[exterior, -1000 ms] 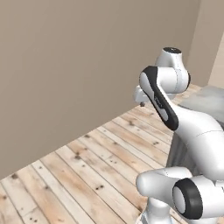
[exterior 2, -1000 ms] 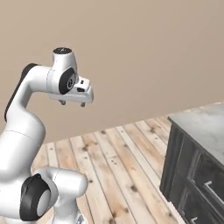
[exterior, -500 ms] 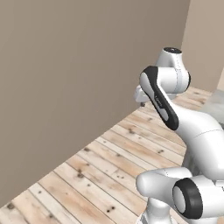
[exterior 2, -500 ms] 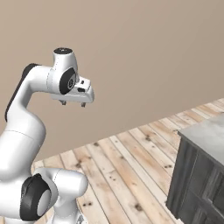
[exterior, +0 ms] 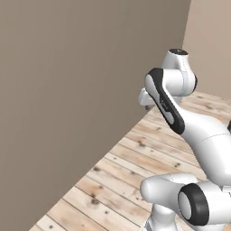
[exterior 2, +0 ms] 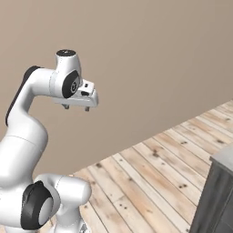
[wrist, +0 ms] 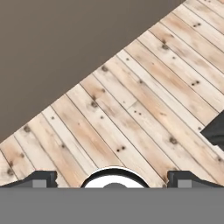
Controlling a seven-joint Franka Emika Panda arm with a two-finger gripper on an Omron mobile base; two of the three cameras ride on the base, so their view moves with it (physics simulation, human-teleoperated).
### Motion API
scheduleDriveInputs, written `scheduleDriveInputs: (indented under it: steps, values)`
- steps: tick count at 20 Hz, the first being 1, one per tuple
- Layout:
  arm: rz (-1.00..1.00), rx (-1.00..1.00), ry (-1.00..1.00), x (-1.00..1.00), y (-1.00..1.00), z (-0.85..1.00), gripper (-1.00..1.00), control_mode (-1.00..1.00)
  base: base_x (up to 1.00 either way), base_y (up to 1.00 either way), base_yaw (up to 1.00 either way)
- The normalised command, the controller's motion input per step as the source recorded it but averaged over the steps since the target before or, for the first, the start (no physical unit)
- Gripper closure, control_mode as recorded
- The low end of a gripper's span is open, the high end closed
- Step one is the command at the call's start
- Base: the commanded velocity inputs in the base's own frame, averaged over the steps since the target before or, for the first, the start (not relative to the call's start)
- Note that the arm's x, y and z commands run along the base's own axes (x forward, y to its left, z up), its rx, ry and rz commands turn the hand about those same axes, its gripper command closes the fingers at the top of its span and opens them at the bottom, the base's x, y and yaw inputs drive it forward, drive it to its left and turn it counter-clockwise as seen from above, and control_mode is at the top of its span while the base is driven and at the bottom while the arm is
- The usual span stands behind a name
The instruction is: Four empty soda cans are scattered around the kitchen. Gather all the cans and cluster them next to the stove for recycling.
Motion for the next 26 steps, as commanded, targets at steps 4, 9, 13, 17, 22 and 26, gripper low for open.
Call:
scheduleDriveInputs:
  steps: [4, 9, 13, 17, 22, 26]
  values:
    - [0.00, 0.00, 0.00, 0.00, 0.00, 0.00, -1.00, 1.00, 0.85, 0.45, -0.23]
    - [0.00, 0.00, 0.00, 0.00, 0.00, 0.00, -1.00, 1.00, 0.66, 0.35, -0.25]
    - [0.00, 0.00, 0.00, 0.00, 0.00, 0.00, -1.00, 1.00, 0.39, -0.03, -0.29]
    - [0.00, 0.00, 0.00, 0.00, 0.00, 0.00, -1.00, 1.00, 0.17, -0.09, -0.37]
    - [0.00, 0.00, 0.00, 0.00, 0.00, 0.00, -1.00, 1.00, 0.05, -0.11, -0.40]
    - [0.00, 0.00, 0.00, 0.00, 0.00, 0.00, -1.00, 1.00, 0.30, -0.01, -0.31]
